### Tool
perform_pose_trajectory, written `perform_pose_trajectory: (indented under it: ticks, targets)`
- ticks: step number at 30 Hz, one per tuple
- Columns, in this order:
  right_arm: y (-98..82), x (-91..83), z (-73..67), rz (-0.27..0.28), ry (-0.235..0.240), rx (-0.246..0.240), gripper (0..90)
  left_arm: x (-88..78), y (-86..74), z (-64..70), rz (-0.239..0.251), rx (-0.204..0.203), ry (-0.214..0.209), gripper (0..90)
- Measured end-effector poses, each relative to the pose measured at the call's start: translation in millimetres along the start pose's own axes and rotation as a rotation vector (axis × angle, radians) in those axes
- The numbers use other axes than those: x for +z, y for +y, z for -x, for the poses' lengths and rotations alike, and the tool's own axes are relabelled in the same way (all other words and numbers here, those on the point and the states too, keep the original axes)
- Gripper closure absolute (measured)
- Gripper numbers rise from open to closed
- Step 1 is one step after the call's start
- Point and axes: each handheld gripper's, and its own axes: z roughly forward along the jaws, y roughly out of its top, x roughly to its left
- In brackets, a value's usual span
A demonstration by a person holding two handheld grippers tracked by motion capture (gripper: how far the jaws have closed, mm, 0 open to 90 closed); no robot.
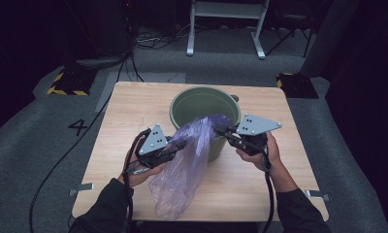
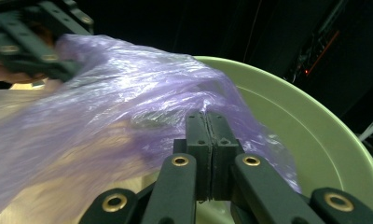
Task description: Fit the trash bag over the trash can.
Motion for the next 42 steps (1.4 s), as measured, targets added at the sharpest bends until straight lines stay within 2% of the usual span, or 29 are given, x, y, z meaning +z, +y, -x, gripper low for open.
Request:
perform_pose_trajectory:
  ticks: [1,3,4,6,8,9,11,13,16,18,20,22,24,25,26,30,35,38,42]
  targets:
    - [0.5,1.7,2.8,-0.003,-0.009,0.010,89.5,-0.6,0.5,-0.8,-0.005,-0.008,-0.003,63.8]
    - [0.9,5.3,9.7,-0.009,-0.023,0.033,89.5,-1.7,-0.2,-2.3,-0.010,-0.017,-0.040,55.1]
    - [0.5,8.1,14.6,-0.016,-0.036,0.053,89.5,-1.7,-0.7,-2.3,-0.010,-0.024,-0.039,51.5]
    - [-0.6,13.4,22.7,-0.031,-0.050,0.084,89.5,-1.8,-2.4,-3.4,-0.020,-0.035,-0.058,48.0]
    - [-2.2,19.2,30.8,-0.050,-0.066,0.115,89.5,-0.2,-3.9,-3.6,-0.032,-0.034,-0.057,45.7]
    - [-2.8,21.5,33.6,-0.060,-0.069,0.126,89.4,0.6,-5.5,-3.7,-0.034,-0.037,-0.077,45.6]
    - [-4.0,28.0,40.4,-0.085,-0.080,0.148,89.0,2.3,-7.7,-2.3,-0.044,-0.029,-0.089,48.7]
    - [-4.2,33.4,44.2,-0.111,-0.078,0.165,88.7,3.8,-9.4,-0.7,-0.046,-0.013,-0.099,55.7]
    - [-4.1,39.7,46.5,-0.151,-0.087,0.165,87.3,5.2,-11.0,2.5,-0.048,0.010,-0.104,67.3]
    - [-4.7,43.2,47.1,-0.165,-0.091,0.168,79.9,6.3,-10.7,4.0,-0.053,0.018,-0.085,76.5]
    - [-4.3,43.4,45.3,-0.164,-0.115,0.156,67.7,7.1,-10.2,5.3,-0.058,0.025,-0.063,81.1]
    - [-4.2,39.6,40.1,-0.142,-0.120,0.131,57.7,6.4,-10.0,5.8,-0.053,0.037,-0.060,85.4]
    - [-4.1,32.8,34.4,-0.134,-0.149,0.100,49.5,5.5,-9.8,6.5,-0.047,0.037,-0.053,87.9]
    - [-4.3,29.8,33.1,-0.124,-0.148,0.096,47.5,5.3,-9.7,6.3,-0.045,0.038,-0.050,88.1]
    - [-4.8,24.0,31.4,-0.111,-0.126,0.093,45.1,5.2,-9.6,6.3,-0.045,0.038,-0.047,88.4]
    - [-6.9,4.7,26.3,-0.094,-0.124,0.078,40.2,4.4,-9.3,6.3,-0.042,0.037,-0.042,88.6]
    - [-16.3,-27.1,16.1,-0.031,-0.114,0.086,37.9,5.3,-9.5,5.8,-0.041,0.035,-0.043,88.6]
    - [-24.4,-44.5,5.4,0.006,-0.090,0.089,34.9,5.3,-9.3,6.2,-0.041,0.044,-0.044,88.6]
    - [-34.9,-61.8,-19.6,0.074,-0.035,0.091,33.2,5.8,-9.3,5.9,-0.041,0.045,-0.044,88.5]
